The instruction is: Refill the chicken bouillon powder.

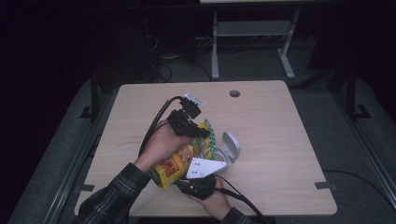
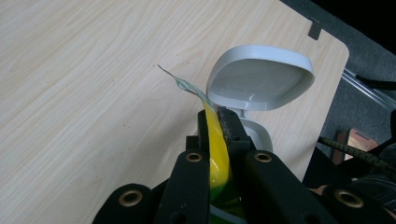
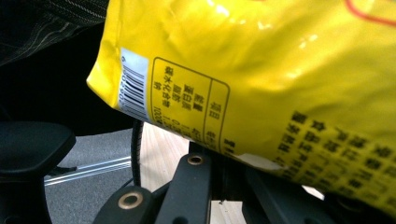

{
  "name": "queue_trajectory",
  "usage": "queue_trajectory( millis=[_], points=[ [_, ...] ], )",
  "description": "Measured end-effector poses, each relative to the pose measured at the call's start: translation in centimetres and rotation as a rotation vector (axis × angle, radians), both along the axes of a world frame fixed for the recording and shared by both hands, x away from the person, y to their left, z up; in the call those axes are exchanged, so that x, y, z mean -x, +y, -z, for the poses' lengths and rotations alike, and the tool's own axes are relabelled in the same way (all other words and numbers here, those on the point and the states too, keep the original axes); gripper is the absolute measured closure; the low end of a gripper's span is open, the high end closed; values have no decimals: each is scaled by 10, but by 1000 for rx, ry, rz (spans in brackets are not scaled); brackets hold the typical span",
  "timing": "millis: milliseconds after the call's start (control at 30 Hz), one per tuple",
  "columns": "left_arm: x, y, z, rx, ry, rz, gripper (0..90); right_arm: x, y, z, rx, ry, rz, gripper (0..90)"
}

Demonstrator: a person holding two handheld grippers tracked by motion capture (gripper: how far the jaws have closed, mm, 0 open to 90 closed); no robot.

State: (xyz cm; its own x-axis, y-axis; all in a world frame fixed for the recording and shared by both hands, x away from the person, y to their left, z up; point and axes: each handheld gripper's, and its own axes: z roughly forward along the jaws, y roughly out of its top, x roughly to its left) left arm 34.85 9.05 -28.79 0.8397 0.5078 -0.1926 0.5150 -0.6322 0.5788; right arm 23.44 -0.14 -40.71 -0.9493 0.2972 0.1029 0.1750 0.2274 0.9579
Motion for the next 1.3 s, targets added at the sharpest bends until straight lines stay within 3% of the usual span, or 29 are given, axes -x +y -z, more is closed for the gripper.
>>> queue_trajectory(
  millis=[1300],
  points=[
    [1,1,-1,-6,5,-13,898,1,1,-1,-7,0,-10,899]
  ],
)
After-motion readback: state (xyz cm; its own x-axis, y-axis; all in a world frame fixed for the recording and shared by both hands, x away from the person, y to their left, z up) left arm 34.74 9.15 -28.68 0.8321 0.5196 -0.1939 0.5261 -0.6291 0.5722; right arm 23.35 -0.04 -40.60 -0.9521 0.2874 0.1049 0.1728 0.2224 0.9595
